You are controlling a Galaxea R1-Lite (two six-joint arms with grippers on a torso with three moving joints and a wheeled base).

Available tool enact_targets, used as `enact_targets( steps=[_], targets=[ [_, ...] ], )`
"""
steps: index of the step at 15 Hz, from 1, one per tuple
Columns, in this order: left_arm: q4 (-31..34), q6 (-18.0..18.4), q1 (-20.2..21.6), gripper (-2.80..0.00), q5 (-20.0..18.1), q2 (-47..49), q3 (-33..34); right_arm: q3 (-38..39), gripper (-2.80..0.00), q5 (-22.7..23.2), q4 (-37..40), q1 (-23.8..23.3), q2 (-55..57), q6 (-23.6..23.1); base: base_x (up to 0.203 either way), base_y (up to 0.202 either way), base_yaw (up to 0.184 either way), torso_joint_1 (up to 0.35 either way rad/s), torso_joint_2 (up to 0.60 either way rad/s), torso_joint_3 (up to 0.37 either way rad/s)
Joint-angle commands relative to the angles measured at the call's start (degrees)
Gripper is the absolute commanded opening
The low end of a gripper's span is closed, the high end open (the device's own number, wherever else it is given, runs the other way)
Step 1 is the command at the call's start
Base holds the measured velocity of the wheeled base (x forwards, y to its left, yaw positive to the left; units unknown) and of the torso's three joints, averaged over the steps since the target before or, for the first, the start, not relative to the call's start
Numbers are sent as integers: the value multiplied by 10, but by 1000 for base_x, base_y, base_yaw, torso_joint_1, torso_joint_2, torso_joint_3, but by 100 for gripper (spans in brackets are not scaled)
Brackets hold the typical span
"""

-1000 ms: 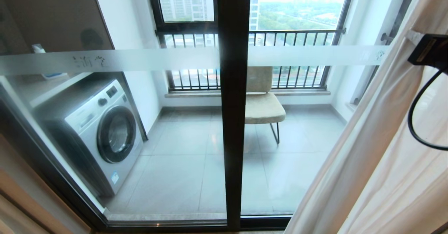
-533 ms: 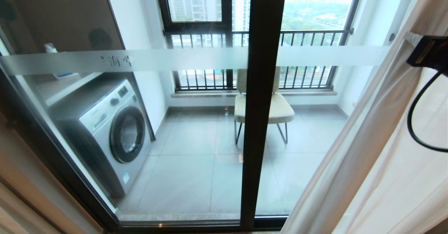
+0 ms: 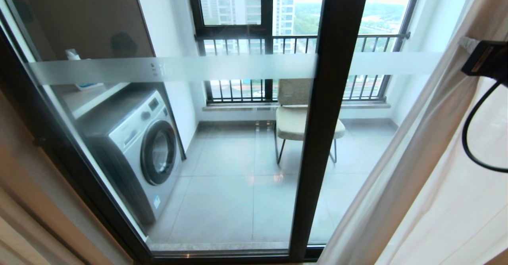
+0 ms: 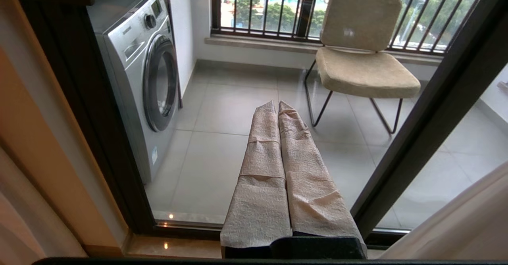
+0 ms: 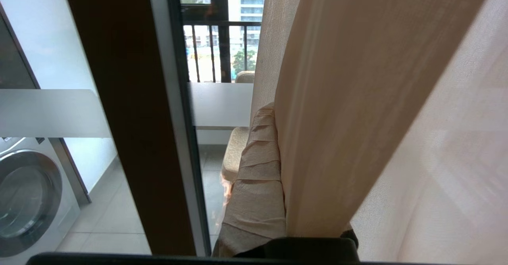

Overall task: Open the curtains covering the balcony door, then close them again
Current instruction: Close the inner curtains on both sides

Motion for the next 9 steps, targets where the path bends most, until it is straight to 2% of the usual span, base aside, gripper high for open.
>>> enact_targets(
  steps=[1, 3, 5, 9],
  targets=[
    [0, 0, 0, -280, 0, 0, 0, 3, -280, 0, -3, 0, -1, 0, 0, 190, -3, 6, 2, 1],
    [0, 0, 0, -280, 0, 0, 0, 12, -280, 1, -3, 0, -7, 0, 0, 175, 2, 1, 4, 8],
    [0, 1, 0, -280, 0, 0, 0, 19, -280, 1, -4, 0, -10, 0, 0, 90, 2, 2, 2, 2],
    [0, 1, 0, -280, 0, 0, 0, 19, -280, 1, -3, 1, -14, 0, 0, 0, 0, 0, 0, 0]
  ],
)
